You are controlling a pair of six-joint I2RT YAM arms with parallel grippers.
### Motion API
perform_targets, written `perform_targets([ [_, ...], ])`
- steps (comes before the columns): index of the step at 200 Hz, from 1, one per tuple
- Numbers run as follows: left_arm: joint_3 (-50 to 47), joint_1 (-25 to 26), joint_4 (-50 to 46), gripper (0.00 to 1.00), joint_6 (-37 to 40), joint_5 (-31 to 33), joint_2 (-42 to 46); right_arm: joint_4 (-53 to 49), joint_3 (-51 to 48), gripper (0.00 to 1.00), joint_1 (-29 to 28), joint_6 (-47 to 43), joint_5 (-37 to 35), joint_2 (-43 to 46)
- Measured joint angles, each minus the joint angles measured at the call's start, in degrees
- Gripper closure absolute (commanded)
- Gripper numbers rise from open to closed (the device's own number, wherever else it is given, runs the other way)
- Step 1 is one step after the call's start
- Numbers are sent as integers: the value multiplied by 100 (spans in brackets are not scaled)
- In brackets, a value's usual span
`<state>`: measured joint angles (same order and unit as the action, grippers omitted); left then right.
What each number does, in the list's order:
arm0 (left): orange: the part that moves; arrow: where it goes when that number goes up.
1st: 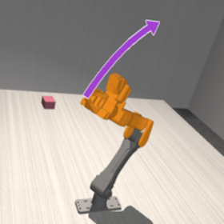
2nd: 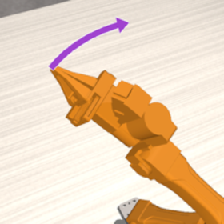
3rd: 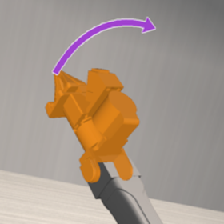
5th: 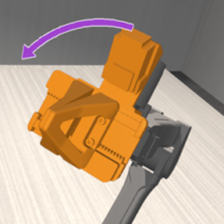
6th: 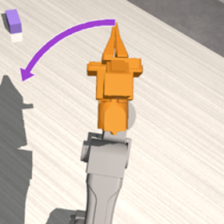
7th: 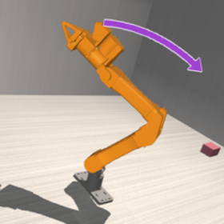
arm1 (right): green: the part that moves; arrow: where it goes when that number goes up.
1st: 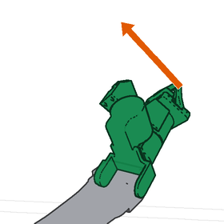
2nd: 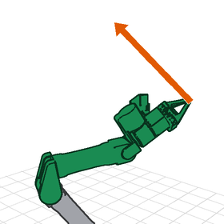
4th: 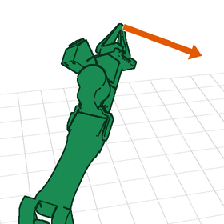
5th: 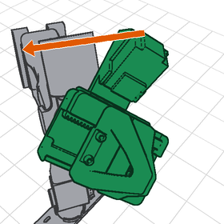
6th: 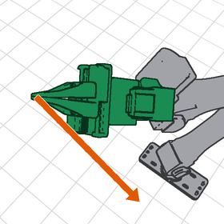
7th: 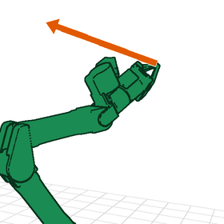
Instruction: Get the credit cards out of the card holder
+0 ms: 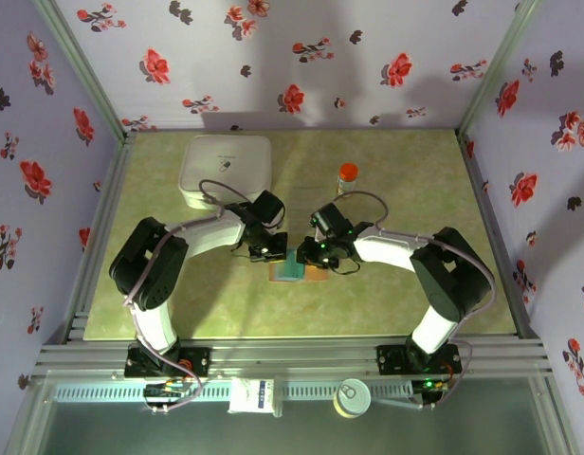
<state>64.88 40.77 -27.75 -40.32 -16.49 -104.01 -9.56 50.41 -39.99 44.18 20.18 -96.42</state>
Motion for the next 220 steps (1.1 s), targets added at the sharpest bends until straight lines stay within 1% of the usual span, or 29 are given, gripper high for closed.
perform_targets([
  [66,0,0,-57,100,20,46,-9,190,-22,76,15,11,105,-68],
  [121,0,0,-63,100,22,68,-11,785,-363,83,155,299,411,-68],
  [174,0,0,-61,100,20,87,-13,1244,-492,82,203,494,647,-70],
  [220,-2,0,-63,100,22,98,-13,1427,-566,86,227,557,752,-70],
])
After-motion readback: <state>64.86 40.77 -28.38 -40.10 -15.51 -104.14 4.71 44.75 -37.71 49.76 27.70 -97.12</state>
